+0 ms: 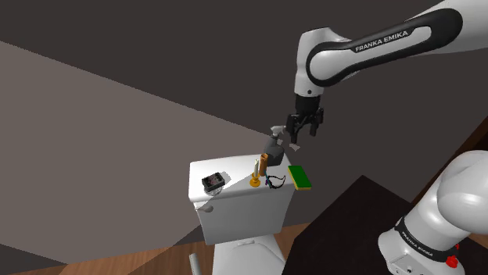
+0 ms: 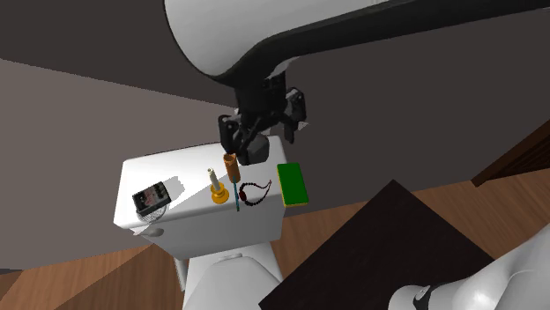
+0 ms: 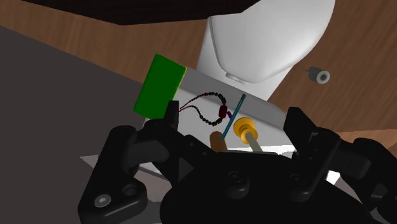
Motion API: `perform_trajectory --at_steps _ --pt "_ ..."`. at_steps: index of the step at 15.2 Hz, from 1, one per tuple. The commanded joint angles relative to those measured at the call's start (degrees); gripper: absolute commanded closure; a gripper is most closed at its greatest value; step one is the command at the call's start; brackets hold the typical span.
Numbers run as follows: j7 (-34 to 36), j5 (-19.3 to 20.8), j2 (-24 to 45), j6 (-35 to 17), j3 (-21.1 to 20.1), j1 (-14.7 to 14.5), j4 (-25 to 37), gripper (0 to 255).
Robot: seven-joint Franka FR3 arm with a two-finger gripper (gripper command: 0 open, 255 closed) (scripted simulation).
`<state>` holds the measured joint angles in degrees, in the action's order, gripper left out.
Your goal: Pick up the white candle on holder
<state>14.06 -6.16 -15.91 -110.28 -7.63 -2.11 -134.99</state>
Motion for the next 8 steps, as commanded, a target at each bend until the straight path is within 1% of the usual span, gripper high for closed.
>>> perform_trajectory --at_steps 1,8 --pt "1.29 0.13 4.27 -2.49 -0.79 -0.21 1.90 0" --pt "5.87 2.05 19.72 -10.09 -2.62 -1.28 9.80 0"
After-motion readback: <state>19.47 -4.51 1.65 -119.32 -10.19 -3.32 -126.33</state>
